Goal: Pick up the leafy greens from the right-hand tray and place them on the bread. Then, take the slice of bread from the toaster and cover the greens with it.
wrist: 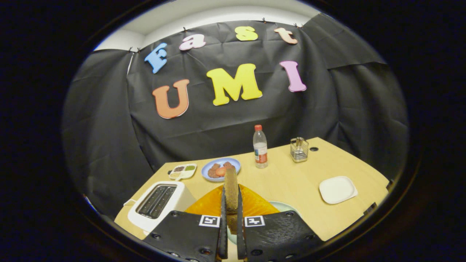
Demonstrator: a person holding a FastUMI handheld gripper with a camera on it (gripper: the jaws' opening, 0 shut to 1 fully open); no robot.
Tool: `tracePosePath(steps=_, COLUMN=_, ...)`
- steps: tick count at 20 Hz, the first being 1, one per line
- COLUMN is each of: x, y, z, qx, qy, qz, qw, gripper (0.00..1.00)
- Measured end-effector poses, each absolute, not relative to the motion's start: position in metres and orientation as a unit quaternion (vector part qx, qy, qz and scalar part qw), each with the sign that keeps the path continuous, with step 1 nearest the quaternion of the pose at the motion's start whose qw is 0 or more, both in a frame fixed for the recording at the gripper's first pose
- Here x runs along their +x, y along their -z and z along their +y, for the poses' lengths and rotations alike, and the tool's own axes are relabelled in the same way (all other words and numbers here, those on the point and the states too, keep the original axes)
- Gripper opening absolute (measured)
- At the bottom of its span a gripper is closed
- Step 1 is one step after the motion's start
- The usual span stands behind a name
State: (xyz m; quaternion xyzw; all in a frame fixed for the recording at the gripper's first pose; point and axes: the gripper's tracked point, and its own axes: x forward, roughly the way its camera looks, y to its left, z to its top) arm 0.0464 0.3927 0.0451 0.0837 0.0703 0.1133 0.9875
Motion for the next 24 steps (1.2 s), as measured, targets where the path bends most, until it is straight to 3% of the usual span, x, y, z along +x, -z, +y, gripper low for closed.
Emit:
tracePosePath(steps=11, x=0.066, y=0.014, z=0.388, qx=0.109, qy=-0.116, qz=0.119, qw=0.980, gripper=0.10)
tracePosePath(steps=24, x=0.061, y=0.031, z=0.383, qx=0.120, qy=-0.111, qz=0.139, qw=0.977, gripper=0.10)
